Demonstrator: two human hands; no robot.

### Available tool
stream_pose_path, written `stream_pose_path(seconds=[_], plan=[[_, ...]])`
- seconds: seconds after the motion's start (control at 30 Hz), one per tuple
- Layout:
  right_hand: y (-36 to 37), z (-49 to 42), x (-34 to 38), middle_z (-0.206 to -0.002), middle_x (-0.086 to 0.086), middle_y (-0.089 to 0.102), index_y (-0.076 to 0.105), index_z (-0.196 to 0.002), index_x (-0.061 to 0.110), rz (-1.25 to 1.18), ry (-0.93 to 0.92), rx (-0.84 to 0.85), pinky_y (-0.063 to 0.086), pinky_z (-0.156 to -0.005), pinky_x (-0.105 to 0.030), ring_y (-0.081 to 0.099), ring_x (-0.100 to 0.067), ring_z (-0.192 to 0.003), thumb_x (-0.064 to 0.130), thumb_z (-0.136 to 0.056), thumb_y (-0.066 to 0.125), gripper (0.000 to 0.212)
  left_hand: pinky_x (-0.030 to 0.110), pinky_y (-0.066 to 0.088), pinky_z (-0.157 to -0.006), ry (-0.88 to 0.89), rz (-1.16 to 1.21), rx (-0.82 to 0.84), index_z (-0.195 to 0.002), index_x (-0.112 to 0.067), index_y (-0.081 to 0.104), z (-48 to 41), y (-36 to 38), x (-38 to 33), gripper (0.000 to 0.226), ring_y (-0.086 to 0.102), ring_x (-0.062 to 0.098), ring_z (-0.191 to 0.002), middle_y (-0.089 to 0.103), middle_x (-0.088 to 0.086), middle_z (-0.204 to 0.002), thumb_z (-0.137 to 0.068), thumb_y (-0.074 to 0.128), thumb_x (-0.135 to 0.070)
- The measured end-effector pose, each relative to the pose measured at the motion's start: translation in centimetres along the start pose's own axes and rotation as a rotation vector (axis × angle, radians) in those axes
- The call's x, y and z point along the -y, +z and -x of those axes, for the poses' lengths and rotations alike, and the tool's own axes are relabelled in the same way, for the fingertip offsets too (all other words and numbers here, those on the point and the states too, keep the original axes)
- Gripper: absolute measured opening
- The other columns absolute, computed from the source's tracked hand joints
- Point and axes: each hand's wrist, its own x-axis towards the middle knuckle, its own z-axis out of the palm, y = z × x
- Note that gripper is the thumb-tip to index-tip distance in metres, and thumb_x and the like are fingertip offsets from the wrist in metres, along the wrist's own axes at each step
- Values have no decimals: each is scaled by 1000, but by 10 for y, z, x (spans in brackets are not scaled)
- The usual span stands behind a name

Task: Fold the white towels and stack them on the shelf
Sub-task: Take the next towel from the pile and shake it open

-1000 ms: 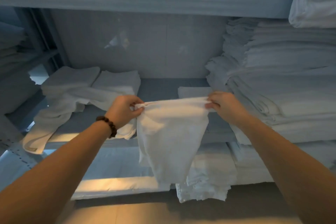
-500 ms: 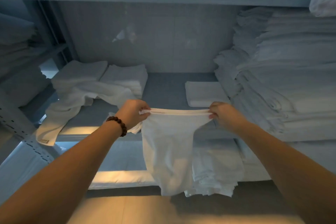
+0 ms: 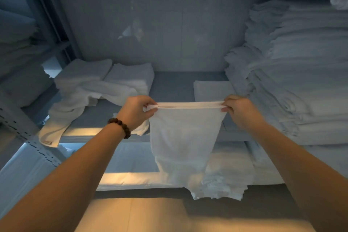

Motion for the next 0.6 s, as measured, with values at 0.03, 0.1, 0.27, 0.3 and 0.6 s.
stream_pose_path(seconds=[0.03, 0.1, 0.27, 0.3, 0.6], plan=[[-1, 0, 0, -82, -22, 66, 69, -78, -8, -20, -5, -46, 39, -71, -29, 65, -35, -74, -1, -78, 69, 7, 14, 41, -71, 18, 19, -37, -89, -16, 71, -2, -1, 0, 10, 58, 9, -77, 66, -6, -82, -80, 73, -18], [4, 1, -1, -89, -21, 66, 70, -85, -7, 15, -78, 1, 41, -77, -29, 64, -34, -82, 3, -82, 65, 11, 21, 46, -73, 6, -8, 32, -92, -13, 71, 1, 1, -2, 12, 60, 13, -80, 68, -2, -86, -81, 72, -19], [18, 5, 0, -93, -23, 65, 68, -87, -7, 43, -42, 30, 50, -80, -39, 63, -35, -88, 6, -85, 61, 15, 23, 41, -73, -63, -41, -18, -92, -10, 72, 18, 15, -3, 12, 61, 18, -81, 70, 5, -87, -81, 71, -16], [22, 5, 0, -100, -22, 63, 67, -93, -4, 86, -33, 101, 47, -84, -37, 61, -34, -95, 10, -89, 57, 17, 22, 39, -73, -76, -61, 11, -93, -10, 72, 20, 19, -4, 13, 62, 19, -83, 70, 5, -88, -82, 70, -16], [13, -1, -20, -93, -21, 63, 64, -86, -6, -52, -32, 23, 45, -80, -42, 57, -35, -90, 9, -87, 62, 15, 28, 48, -80, -113, -20, 7, -95, -14, 71, 17, 19, -11, 12, 62, 16, -86, 69, 0, -90, -85, 67, -19]])
